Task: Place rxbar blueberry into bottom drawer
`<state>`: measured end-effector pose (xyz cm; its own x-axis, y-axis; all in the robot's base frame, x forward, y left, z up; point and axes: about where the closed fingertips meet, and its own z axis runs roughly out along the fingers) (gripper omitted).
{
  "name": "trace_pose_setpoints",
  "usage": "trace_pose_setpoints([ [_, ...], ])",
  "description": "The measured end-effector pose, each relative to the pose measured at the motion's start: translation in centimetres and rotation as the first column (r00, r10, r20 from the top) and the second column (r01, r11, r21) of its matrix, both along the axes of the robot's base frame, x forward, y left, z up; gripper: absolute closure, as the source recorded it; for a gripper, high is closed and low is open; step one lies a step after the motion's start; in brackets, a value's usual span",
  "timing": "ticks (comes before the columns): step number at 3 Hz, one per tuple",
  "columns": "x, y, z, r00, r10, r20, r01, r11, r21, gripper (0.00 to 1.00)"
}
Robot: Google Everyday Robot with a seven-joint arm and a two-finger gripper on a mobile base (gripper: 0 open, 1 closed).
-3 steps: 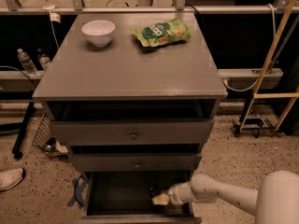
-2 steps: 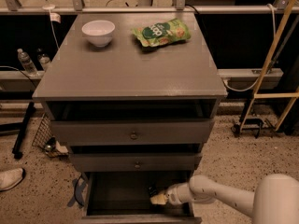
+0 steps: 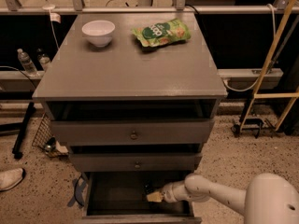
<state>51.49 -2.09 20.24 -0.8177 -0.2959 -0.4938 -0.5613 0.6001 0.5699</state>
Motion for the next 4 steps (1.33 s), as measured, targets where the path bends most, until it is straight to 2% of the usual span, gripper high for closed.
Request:
trace_pose_setpoints([
  [1,-0.12,0.14,-0.06,1.0,0.002,-0.002,-0.002,1.0,0.001,0.82],
  [4,-0.48,0.7,-0.27,0.9999,0.01,-0.008,-0.01,1.0,0.006,0.13],
])
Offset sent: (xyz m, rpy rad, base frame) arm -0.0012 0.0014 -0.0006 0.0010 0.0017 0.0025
